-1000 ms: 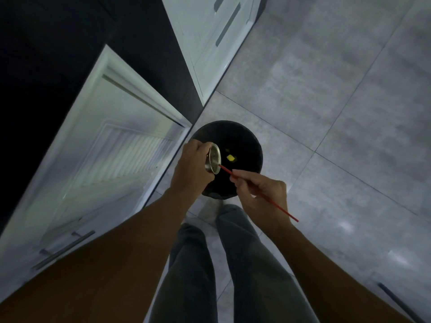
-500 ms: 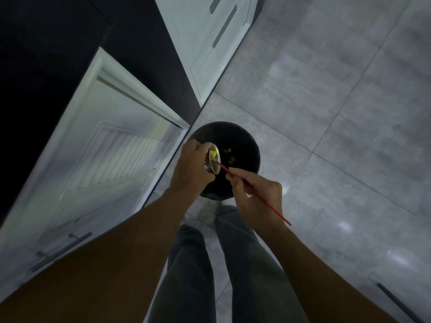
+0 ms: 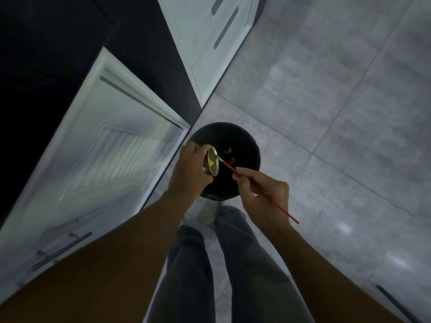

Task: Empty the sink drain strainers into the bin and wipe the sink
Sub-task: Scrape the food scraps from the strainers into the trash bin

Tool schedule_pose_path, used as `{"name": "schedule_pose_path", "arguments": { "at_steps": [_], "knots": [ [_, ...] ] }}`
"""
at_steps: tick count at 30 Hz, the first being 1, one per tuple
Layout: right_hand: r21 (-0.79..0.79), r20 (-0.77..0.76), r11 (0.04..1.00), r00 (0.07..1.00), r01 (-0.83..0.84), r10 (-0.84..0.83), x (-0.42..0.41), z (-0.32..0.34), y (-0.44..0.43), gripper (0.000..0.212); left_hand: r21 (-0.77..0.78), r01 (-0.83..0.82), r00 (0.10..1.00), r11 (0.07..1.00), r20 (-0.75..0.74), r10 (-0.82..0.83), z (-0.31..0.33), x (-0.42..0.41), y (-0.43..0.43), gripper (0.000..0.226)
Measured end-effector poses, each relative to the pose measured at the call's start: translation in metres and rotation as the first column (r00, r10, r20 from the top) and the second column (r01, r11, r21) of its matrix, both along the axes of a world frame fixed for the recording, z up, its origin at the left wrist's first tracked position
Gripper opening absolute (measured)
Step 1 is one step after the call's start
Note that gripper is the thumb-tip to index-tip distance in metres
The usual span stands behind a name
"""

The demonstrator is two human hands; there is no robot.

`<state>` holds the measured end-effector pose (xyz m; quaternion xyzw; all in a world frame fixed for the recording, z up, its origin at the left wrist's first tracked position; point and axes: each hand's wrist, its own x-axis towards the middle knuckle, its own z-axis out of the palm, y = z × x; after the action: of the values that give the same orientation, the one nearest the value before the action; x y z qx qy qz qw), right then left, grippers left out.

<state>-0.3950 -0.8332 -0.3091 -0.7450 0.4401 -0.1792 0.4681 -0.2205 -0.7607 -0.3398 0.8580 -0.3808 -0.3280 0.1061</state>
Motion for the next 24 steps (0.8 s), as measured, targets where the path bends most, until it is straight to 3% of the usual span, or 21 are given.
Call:
{"name": "schedule_pose_path", "arguments": {
  "at_steps": [4,13,21,24],
  "knots": [
    [0.024,0.000,0.993,0.993,-0.120,0.120,0.014,0.001,0.005,0.021,-0.053,0.005,1.000,0.999,-0.002,-0.005,0.001,-0.003,-0.002,0.080],
    [0.049,-0.052,0.997,0.997,0.055,-0.052,0.003,0.004,0.000,0.019,-0.024,0.041,0.998,0.999,0.051,-0.040,0.006,0.001,0.001,0.079],
    [0.048,-0.004,0.996,0.998,-0.069,0.069,0.007,0.004,0.006,0.020,-0.040,0.018,0.999,0.999,0.042,-0.017,0.004,-0.003,-0.003,0.079],
    [0.103,-0.044,0.995,0.999,0.002,0.002,0.005,0.002,0.006,0.019,-0.048,0.002,1.000,0.999,0.022,-0.001,0.006,-0.001,-0.002,0.078]
  ]
}}
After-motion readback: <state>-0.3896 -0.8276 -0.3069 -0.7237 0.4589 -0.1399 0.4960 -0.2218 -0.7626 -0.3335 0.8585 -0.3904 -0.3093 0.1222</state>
